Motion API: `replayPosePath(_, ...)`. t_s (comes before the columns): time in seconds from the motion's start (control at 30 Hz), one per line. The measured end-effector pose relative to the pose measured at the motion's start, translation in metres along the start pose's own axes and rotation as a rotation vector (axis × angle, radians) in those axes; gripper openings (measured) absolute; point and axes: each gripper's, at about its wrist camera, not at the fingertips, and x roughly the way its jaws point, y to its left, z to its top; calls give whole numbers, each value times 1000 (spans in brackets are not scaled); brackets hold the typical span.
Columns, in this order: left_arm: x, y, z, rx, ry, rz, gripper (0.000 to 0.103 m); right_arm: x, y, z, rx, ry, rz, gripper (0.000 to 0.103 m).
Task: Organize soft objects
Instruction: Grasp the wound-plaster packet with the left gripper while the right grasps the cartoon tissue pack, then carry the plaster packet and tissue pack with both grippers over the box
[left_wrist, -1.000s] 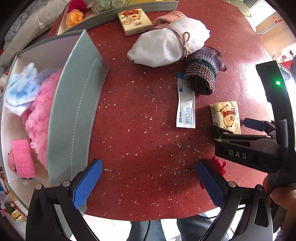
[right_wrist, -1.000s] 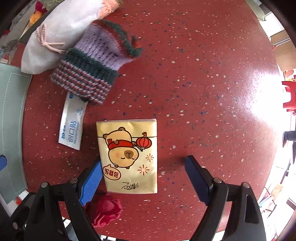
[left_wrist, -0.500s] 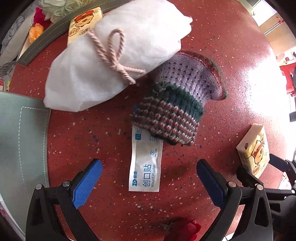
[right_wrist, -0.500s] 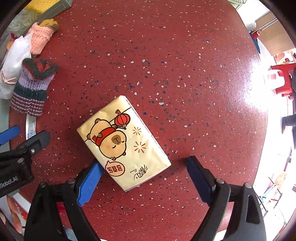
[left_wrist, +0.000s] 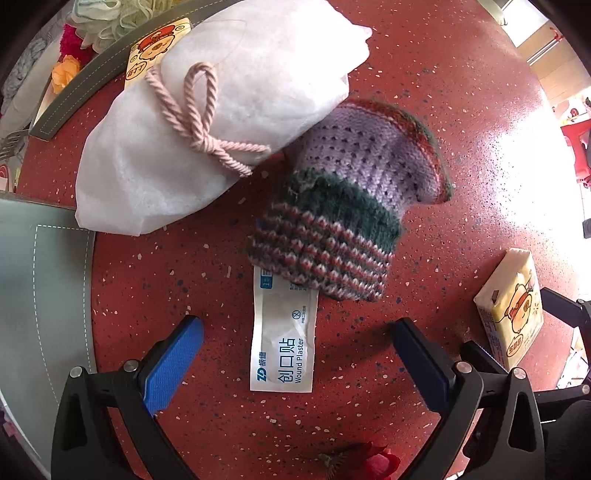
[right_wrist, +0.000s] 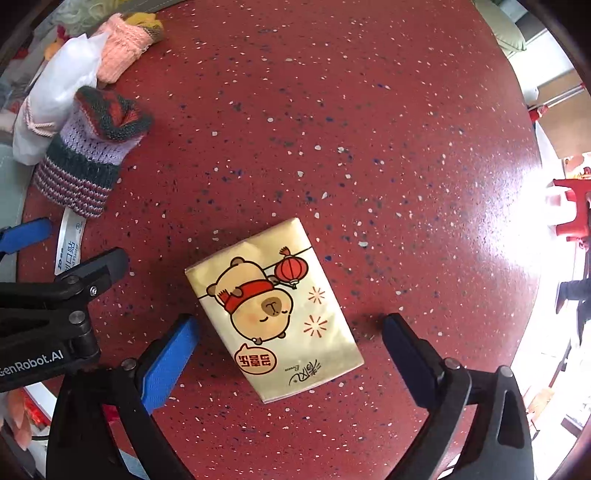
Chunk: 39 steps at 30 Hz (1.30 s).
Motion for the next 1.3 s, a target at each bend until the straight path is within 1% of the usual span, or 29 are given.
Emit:
replayPosePath(0.03,0,0,1,1,3,0,103,-2,1,-1,-7,-7,-2,90)
replayPosePath(0.07,0,0,1,0,5,0,103,-5,3,-2,-14,-17,0,78)
replayPosePath(0.1,0,0,1,-7,7,-1,102,-10,2,-4,-23,-29,-1,69)
replayPosePath(0.13,1,-1,3,-16,9,-4,100,-13,2,-4,-31,-28,3,65)
replayPosePath(0.17,2,-3,5,-22,6,-9,97,-13,0,-5,-31,-16,22,65)
replayPosePath(0.23,-5,-2,4,-22,-15,-9,78,-15,-5,-13,-18,-13,42,65)
replayPosePath(0.27,-8,-3,4,-20,-24,-14,73,-15,-9,-16,-12,-18,42,65)
replayPosePath(0.3,-11,-3,4,-16,-32,-15,59,-17,-11,-19,-5,-23,45,65)
replayPosePath(0.33,-13,-2,4,-10,-34,-11,50,-19,-13,-24,2,-26,55,65)
replayPosePath(0.37,-14,-1,3,-8,-34,-11,44,-22,-18,-34,8,-28,64,65)
replayPosePath(0.4,-15,-1,0,-3,-32,-14,27,-25,-18,-38,12,-31,68,65)
replayPosePath(0.43,-15,1,-1,-1,-25,-19,24,-26,-18,-40,15,-35,71,65)
replayPosePath(0.47,-15,5,-2,-3,-12,-34,24,-32,-23,-43,17,-38,73,65)
replayPosePath(0.5,-16,8,-6,-2,-7,-35,24,-41,-32,-53,19,-40,77,65)
replayPosePath(0.6,-19,13,-17,20,-14,-36,24,-47,-38,-62,28,-44,94,65)
replayPosePath(0.63,-22,15,-21,25,-15,-34,24,-55,-27,-74,32,-45,97,65)
replayPosePath(0.7,-26,20,-33,20,-19,-50,24,-60,-21,-77,40,-45,102,65)
replayPosePath(0.87,-40,24,-61,44,-26,-62,24,-76,-27,-91,52,-36,118,65)
replayPosePath(1.03,-57,23,-91,67,-35,-83,24,-87,-21,-109,43,-24,124,65)
replayPosePath(1.17,-77,29,-114,73,-50,-99,24,-94,-9,-120,29,-15,133,65)
replayPosePath(1.3,-98,42,-134,64,-73,-123,24,-100,11,-123,1,-20,135,65)
